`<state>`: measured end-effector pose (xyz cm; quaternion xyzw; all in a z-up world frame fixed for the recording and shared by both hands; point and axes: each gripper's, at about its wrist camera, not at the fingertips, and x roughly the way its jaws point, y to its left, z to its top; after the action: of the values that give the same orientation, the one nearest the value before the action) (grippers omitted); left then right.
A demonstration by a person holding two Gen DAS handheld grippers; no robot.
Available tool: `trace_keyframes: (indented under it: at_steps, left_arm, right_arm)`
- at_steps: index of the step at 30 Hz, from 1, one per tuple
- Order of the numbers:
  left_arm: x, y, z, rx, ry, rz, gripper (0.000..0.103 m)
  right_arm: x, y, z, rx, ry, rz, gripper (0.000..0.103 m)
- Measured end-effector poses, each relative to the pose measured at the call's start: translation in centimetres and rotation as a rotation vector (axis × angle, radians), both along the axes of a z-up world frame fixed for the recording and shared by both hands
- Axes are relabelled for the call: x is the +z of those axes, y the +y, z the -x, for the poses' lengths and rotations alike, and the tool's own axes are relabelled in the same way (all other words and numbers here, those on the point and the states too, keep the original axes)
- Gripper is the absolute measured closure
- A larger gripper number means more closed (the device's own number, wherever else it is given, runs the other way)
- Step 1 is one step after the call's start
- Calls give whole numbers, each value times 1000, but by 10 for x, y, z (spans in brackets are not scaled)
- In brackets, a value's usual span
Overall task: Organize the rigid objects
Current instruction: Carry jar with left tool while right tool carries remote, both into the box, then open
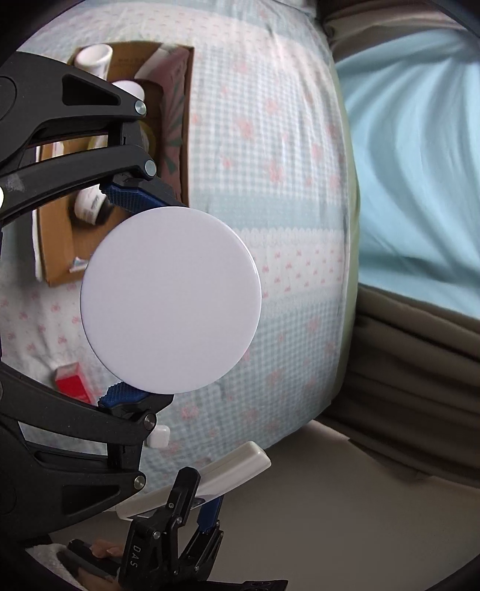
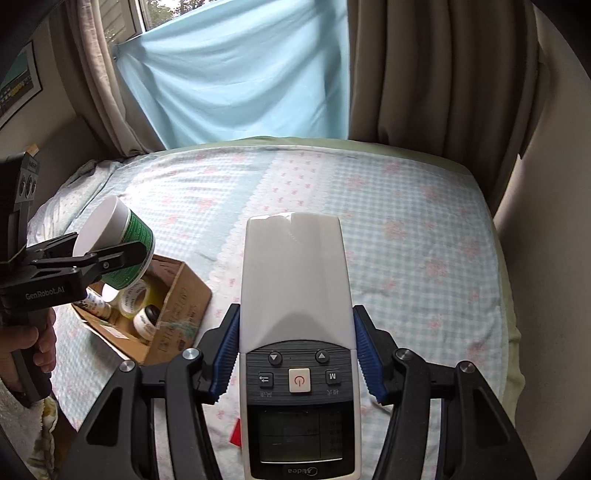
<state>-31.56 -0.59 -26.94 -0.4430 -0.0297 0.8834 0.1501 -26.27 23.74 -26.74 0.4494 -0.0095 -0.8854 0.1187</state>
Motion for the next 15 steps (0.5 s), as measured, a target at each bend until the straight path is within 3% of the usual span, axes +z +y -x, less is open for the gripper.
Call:
trace_keyframes:
  at_steps: [9, 15]
  left_arm:
    - [6, -112, 0, 40, -25, 50, 33]
    - [4, -172, 13, 11, -44, 64, 33]
  right_arm:
    - [6, -115, -3, 70, -10, 37, 49]
    - [2, -172, 4, 71, -55, 56, 50]
